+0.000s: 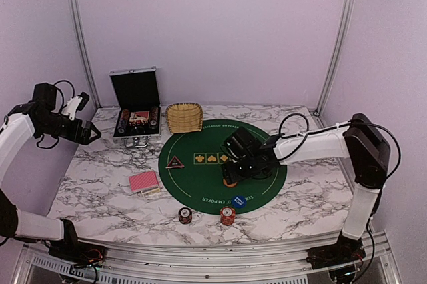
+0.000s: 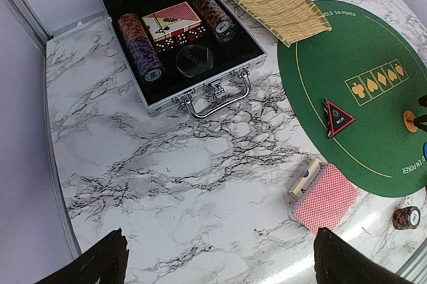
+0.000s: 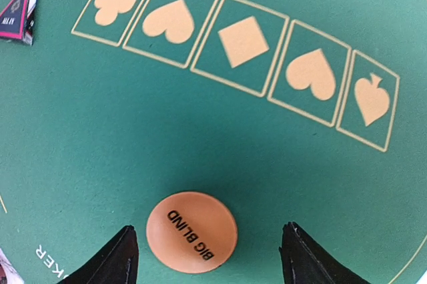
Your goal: Distribute texas hold em gaming equipment
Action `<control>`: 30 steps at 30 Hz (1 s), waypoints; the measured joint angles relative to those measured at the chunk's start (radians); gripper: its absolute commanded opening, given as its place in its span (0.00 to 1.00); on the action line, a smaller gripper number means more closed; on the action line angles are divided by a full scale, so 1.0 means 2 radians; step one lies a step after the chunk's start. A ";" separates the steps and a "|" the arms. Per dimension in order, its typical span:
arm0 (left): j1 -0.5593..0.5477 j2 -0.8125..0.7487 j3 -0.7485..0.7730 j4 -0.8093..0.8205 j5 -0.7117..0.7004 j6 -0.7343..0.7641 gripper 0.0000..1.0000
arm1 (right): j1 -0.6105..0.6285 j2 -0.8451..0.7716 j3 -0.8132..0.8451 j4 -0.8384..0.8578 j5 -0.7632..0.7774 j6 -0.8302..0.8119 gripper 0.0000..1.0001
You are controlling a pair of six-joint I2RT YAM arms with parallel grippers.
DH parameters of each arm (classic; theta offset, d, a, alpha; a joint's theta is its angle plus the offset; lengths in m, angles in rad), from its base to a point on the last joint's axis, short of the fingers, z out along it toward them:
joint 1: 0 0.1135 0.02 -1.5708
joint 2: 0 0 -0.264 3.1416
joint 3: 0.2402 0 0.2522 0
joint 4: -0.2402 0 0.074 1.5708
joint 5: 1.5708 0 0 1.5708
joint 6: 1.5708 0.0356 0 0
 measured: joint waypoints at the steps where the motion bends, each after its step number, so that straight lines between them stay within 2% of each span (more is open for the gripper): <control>1: 0.000 0.000 0.002 0.000 0.000 0.000 0.99 | 0.002 0.000 -0.002 0.001 -0.002 0.001 0.71; 15: 0.000 0.000 0.006 -0.006 0.000 0.000 0.99 | 0.011 0.012 -0.023 0.012 -0.011 0.014 0.46; 24: 0.000 0.000 0.006 -0.007 0.000 0.000 0.99 | 0.009 0.033 -0.004 0.023 0.010 0.015 0.39; 30: 0.000 0.000 0.006 -0.008 -0.001 0.000 0.99 | -0.005 0.059 0.028 0.030 0.014 0.012 0.39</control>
